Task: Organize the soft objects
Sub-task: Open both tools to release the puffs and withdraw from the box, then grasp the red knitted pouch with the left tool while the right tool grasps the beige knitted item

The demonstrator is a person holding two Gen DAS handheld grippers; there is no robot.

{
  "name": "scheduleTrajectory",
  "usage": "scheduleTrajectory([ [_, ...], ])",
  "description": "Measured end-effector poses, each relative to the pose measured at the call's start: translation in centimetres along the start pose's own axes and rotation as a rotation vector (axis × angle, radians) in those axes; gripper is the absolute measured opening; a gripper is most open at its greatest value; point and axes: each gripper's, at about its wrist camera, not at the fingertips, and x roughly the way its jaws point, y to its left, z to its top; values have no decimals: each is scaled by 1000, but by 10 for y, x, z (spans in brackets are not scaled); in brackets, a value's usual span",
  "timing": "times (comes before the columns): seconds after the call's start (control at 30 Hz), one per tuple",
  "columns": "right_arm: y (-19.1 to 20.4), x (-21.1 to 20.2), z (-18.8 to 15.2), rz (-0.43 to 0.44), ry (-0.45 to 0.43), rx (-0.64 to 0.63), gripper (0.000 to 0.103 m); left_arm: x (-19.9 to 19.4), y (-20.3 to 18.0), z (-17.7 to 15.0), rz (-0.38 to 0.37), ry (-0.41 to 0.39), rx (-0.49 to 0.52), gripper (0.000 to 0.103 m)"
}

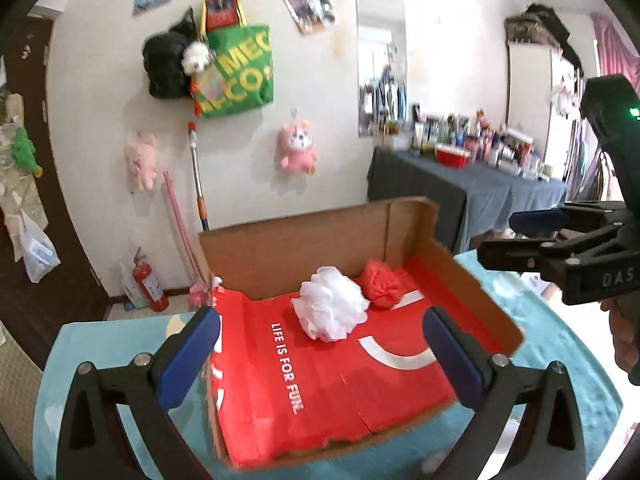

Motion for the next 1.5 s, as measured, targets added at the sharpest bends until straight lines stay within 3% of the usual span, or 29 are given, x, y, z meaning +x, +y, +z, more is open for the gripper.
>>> scheduleTrajectory([
  [0.3, 38, -115, -49, 11, -205, -76, 93, -109, -25, -28, 52, -173, 25, 103],
  [0.5, 47, -158, -98, 15, -307, -78, 97, -156, -45, -70, 97, -302, 61, 103],
  [0.57, 52, -167, -119, -33, -348, -87, 97, -164, -51, -86, 101, -325, 51, 103],
  [0.73, 62, -182, -173, -127, -443, -81, 97, -164, -58, -121, 52, -294, -47, 103],
  [1.07, 69, -173, -243, -145, -497, -8, 98, -166, -76, -165, 104, -315, -60, 103],
  [1.5, 72, -112, -281, -220, -410, 22, 98, -124, -80, -209, 133, -190, -66, 103],
])
